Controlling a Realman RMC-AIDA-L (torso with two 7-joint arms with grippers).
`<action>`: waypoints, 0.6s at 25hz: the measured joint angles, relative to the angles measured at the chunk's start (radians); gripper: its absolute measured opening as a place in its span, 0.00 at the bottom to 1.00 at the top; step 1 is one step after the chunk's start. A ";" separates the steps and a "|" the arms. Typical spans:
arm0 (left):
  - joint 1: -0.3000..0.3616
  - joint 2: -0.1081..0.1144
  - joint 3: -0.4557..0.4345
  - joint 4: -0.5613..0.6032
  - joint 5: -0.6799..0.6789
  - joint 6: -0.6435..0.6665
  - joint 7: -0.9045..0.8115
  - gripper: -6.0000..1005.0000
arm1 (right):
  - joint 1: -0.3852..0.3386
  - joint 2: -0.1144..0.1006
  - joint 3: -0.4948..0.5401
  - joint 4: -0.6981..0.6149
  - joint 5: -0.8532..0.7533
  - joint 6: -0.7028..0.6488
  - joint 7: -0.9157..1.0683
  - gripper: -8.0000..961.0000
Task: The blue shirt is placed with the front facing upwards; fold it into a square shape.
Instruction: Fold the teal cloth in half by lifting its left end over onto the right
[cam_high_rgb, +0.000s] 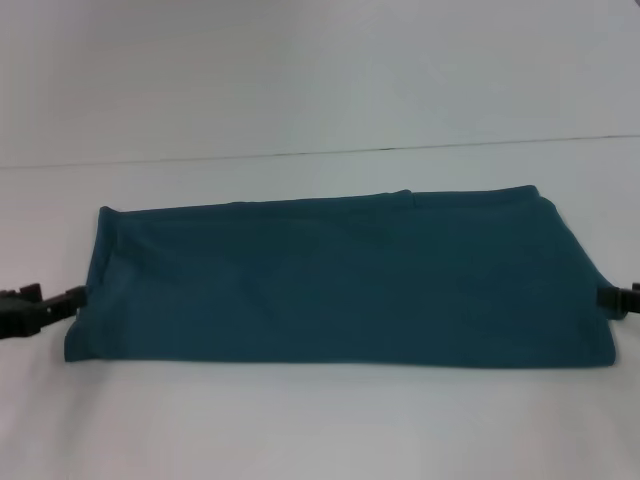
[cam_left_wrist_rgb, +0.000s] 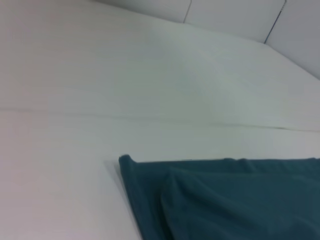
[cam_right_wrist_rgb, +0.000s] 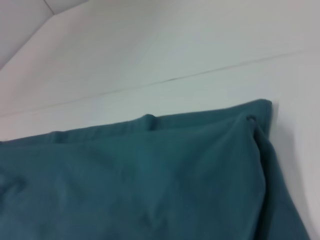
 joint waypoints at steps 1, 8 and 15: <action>-0.004 0.000 -0.006 0.002 -0.001 0.000 -0.001 0.57 | 0.002 0.000 0.000 0.000 0.005 0.001 -0.002 0.69; -0.043 0.000 -0.018 0.006 -0.025 -0.022 0.001 0.79 | 0.005 0.004 -0.001 0.003 0.097 -0.002 -0.068 0.91; -0.064 -0.004 -0.012 -0.015 -0.122 -0.102 0.010 0.82 | 0.010 0.030 -0.011 0.016 0.197 -0.005 -0.171 0.96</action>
